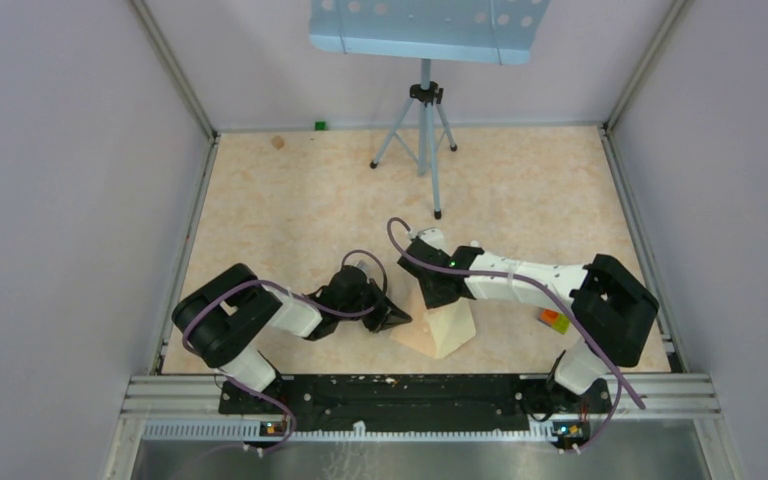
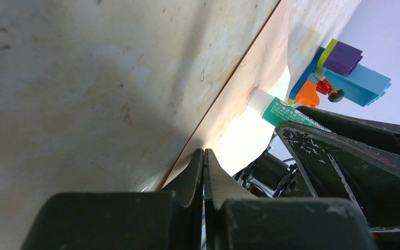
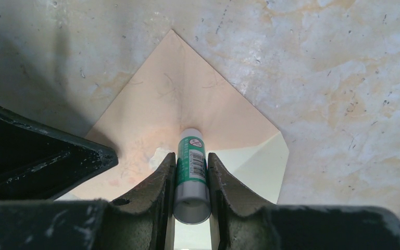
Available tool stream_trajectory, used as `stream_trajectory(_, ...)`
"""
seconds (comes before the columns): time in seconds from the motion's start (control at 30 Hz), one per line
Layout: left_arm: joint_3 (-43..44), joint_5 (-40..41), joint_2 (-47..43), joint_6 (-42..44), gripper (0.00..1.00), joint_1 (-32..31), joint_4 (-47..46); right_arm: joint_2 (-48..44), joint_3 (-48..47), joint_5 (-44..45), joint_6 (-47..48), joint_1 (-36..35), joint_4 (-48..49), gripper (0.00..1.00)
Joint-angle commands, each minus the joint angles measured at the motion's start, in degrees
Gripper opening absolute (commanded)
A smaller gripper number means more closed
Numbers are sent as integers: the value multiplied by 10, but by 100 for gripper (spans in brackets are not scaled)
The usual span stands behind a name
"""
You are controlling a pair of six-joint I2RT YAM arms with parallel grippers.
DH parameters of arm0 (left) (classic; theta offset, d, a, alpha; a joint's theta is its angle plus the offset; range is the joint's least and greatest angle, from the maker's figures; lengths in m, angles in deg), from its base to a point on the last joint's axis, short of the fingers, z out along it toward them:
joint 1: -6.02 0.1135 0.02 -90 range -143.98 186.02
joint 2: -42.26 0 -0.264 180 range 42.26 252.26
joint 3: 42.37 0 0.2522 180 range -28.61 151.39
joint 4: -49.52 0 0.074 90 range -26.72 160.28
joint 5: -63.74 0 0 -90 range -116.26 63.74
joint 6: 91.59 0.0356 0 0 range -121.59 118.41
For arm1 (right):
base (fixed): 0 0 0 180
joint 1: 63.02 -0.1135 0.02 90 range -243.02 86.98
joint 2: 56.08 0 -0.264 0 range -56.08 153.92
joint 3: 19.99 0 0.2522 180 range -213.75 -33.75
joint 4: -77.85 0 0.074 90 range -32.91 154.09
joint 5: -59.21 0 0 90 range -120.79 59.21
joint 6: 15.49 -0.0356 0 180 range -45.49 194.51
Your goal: Place the letter into the envelope and seal it
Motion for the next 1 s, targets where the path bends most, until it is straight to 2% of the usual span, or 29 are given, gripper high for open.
stream_trajectory(0.0,-10,46,25,22,0,0,90,0,27,22,16,11,-60,0)
stream_trajectory(0.43,-9,42,32,21,0,0,83,16,2,-34,22,-9,-38,0)
stream_trajectory(0.97,-11,41,38,19,0,0,75,24,-10,-49,17,-44,-30,0)
